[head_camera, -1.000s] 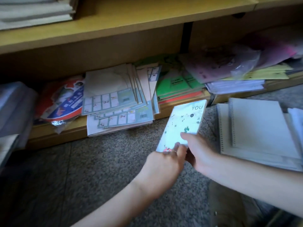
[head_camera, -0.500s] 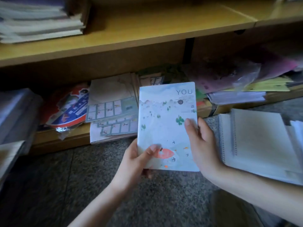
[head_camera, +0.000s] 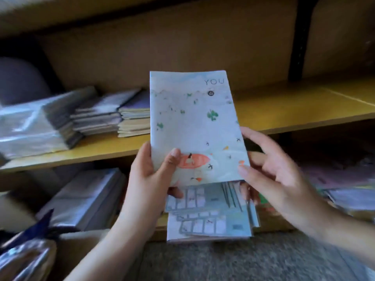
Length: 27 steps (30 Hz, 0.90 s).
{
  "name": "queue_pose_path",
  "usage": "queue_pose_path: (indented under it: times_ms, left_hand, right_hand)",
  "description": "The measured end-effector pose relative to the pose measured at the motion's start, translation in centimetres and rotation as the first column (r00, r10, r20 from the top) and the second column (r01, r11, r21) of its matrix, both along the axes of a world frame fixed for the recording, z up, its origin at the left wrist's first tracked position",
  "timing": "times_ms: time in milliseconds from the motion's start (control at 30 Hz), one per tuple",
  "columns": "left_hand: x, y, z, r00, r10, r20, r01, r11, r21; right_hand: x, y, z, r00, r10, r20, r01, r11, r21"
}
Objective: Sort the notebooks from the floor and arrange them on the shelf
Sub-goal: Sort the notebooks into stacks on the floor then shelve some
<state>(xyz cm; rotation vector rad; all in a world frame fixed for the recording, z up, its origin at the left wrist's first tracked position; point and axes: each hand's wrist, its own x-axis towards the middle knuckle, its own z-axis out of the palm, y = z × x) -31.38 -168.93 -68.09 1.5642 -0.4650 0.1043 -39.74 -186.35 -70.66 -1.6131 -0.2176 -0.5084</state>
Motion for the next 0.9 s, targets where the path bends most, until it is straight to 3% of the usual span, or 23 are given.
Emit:
queue_pose_path:
  times_ms: [133, 300, 467, 567, 633, 700, 767, 800, 900]
  left_hand:
    - [4.5, 1.4, 4.2, 0.999, 0.018, -0.05, -0.011, 0.99, 0.142]
    - [12.7, 1.7, 7.1, 0.978, 0.142, -0.151, -0.084, 0.937, 0.34]
    - [18.1, 1.8, 6.7, 0.934, 0.355, -0.035, -0.298, 0.831, 0.469]
    - [18.1, 1.1, 6.5, 0.899, 0.37, 0.235, -0.425, 0.6, 0.678]
    - [17.5, 0.9, 6.2, 0.837, 0.228, 0.498, -0.546, 0.27, 0.793]
    - [17.5, 1.1, 5.4, 0.708, -0.088, 0.701, -0.706, -0.042, 0.707]
    - [18.1, 1.4, 4.1, 0.564, -0.366, 0.74, -0.808, -0.058, 0.587]
    - [18.4, 1.3, 3.6, 0.544, -0.445, 0.712, -0.807, -0.045, 0.589]
    - [19.0, 1.0, 2.8, 0.607, -0.513, 0.607, -0.738, -0.08, 0.67]
  right_hand:
    - [5.5, 1.5, 2.5, 0.998, -0.056, -0.005, 0.056, 0.997, 0.048]
    - [15.4, 3.3, 4.1, 0.957, -0.249, -0.152, 0.257, 0.966, 0.038]
    - [21.4, 5.6, 5.5, 0.879, -0.397, -0.265, 0.413, 0.911, 0.002]
    - [22.2, 6.0, 5.2, 0.859, -0.468, -0.208, 0.453, 0.884, -0.117]
    - [22.6, 5.7, 4.5, 0.848, -0.506, -0.161, 0.474, 0.858, -0.197]
    - [22.9, 5.4, 4.3, 0.836, -0.531, -0.137, 0.486, 0.834, -0.262]
    - [23.2, 5.0, 4.3, 0.836, -0.535, -0.124, 0.475, 0.818, -0.326]
    - [23.4, 4.8, 4.3, 0.836, -0.535, -0.119, 0.464, 0.807, -0.366]
    - [24.0, 4.3, 4.3, 0.839, -0.536, -0.097, 0.431, 0.762, -0.482]
